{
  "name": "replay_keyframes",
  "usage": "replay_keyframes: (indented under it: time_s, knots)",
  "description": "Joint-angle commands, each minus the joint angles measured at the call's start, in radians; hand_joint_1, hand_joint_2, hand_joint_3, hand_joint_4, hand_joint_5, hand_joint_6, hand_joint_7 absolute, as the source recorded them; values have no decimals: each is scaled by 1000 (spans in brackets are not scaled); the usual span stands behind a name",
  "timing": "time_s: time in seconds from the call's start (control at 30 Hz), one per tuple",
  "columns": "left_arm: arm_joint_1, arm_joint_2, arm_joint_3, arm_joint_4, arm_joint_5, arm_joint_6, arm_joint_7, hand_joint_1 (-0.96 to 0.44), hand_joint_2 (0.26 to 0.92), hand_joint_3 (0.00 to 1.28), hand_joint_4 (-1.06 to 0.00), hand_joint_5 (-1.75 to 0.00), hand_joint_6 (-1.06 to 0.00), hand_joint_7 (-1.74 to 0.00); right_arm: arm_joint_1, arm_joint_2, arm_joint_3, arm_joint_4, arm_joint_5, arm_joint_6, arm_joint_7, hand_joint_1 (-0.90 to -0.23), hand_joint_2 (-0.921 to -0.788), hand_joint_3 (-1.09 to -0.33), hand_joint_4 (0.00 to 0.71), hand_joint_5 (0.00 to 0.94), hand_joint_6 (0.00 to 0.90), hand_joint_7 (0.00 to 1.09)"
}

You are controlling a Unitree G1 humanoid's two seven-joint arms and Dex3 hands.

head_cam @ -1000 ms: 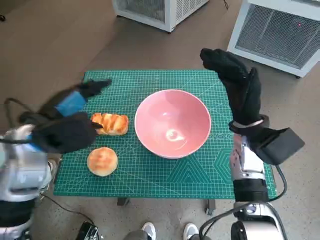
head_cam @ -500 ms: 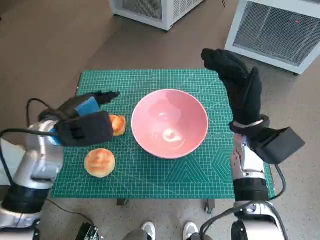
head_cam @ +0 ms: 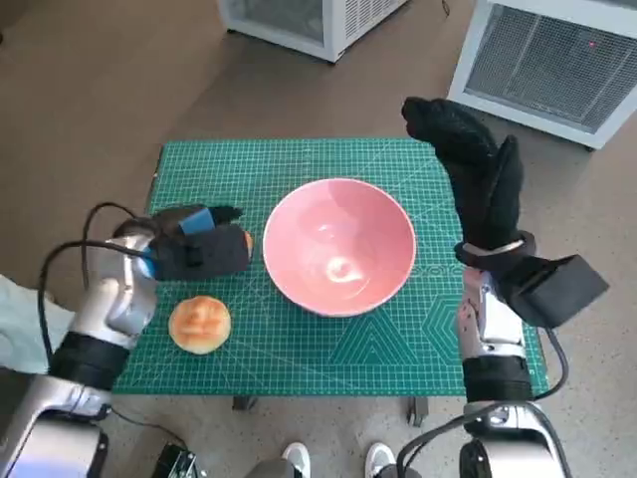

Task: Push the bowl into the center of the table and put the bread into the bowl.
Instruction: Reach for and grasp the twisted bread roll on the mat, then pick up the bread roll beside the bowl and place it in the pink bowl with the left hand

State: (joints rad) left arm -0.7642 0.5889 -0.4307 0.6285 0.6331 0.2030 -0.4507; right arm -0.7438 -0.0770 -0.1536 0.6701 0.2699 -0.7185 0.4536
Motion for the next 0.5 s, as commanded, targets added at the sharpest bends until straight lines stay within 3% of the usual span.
replay_keyframes:
  time_s: [0.03,0.07,0.13,0.17,0.37,0.5]
  knots:
    - [-46,-11,-34,68,52,-26,46,248,864,40,-620,-743,-753,-168,33,-4,3,-3,-1,17,4,-688,-921,-747,286,0,171,441]
    - [-47,-10,-37,77,59,-35,58,273,875,45,-634,-836,-769,-191,34,-5,3,-6,0,19,4,-688,-921,-747,286,0,170,441]
    - [-48,-8,-41,91,66,-52,78,151,895,40,-714,-1047,-734,-584,35,-6,2,-8,2,21,5,-688,-921,-747,286,0,169,444]
    - [-48,-7,-42,97,68,-59,87,97,900,33,-732,-1111,-734,-703,35,-7,1,-9,3,22,5,-688,-921,-747,286,0,169,445]
    - [-39,9,-20,88,50,-105,94,12,906,24,-764,-1175,-720,-946,41,-7,1,-18,0,24,0,-686,-921,-745,286,0,167,450]
    - [-29,30,5,37,31,-115,73,4,911,23,-765,-1177,-702,-988,42,-5,1,-17,-1,23,-2,-686,-921,-745,285,0,166,452]
